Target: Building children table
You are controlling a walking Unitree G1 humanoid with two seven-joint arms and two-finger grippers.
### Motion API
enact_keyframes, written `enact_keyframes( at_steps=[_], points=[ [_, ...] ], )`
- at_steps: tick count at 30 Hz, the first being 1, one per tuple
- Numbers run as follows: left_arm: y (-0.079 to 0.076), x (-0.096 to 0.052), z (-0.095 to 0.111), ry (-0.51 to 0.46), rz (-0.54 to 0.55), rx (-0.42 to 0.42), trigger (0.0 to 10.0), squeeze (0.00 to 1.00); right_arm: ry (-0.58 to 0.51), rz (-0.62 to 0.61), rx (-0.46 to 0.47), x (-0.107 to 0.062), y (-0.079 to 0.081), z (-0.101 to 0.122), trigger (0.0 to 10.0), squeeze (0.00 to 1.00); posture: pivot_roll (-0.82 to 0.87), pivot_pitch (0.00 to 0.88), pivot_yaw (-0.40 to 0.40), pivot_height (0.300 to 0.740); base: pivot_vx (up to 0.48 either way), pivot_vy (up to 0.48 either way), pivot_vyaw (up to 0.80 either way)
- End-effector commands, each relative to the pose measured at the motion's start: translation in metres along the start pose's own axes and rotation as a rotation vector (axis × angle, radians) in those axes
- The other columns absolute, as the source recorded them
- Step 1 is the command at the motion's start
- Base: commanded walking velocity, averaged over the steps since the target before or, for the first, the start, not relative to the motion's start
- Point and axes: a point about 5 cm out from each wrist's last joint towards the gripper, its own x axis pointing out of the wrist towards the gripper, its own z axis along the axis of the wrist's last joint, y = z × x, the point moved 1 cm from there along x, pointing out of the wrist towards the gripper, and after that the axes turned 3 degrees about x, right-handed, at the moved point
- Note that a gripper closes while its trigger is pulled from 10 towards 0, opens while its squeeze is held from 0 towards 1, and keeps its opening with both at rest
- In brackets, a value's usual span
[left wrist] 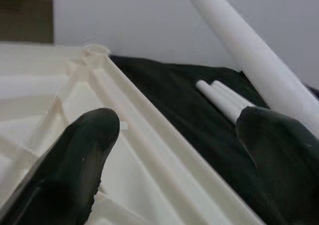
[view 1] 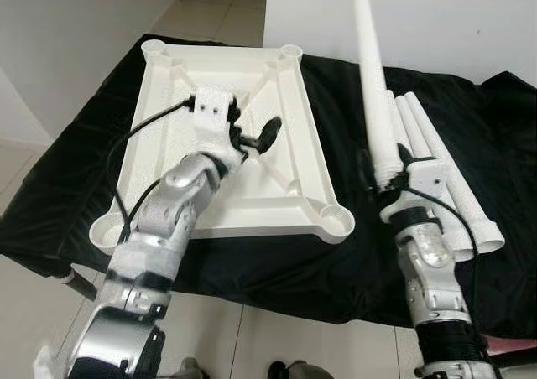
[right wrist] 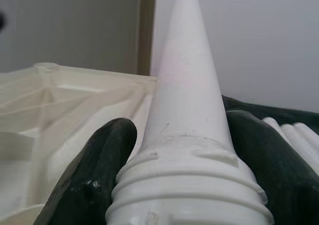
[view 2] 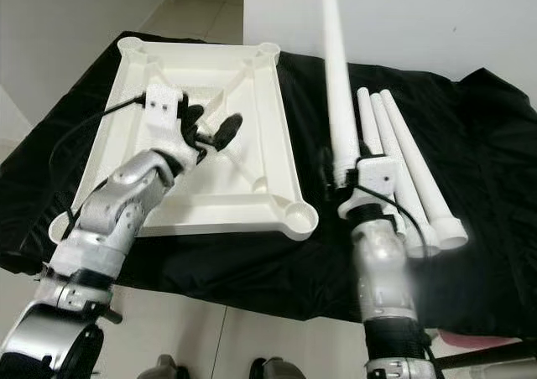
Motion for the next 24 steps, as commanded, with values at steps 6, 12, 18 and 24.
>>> enact_keyframes(
  at_steps=[6,12,18,24],
  points=[
    [-0.018,0.020,0.004,0.088,-0.257,-0.290,10.0,0.00,-0.037,0.076,0.005,0.007,0.021,0.001,10.0,0.00,0.00,0.054,-0.042,0.740,0.000,0.000,0.00],
    [-0.021,0.029,0.006,0.144,-0.278,-0.383,10.0,0.00,-0.052,0.166,-0.007,0.011,0.042,0.001,10.0,0.00,0.00,0.044,-0.036,0.740,0.000,0.000,0.00],
    [-0.023,0.032,0.013,0.152,-0.310,-0.464,10.0,0.00,-0.064,0.200,0.000,0.012,0.052,0.001,10.0,0.00,0.00,0.042,-0.034,0.740,0.000,0.000,0.00],
    [-0.021,0.036,0.018,0.171,-0.309,-0.536,10.0,0.00,-0.076,0.254,-0.016,0.009,0.064,0.001,10.0,0.00,-0.01,0.042,-0.032,0.740,0.000,0.000,0.00]
  ],
)
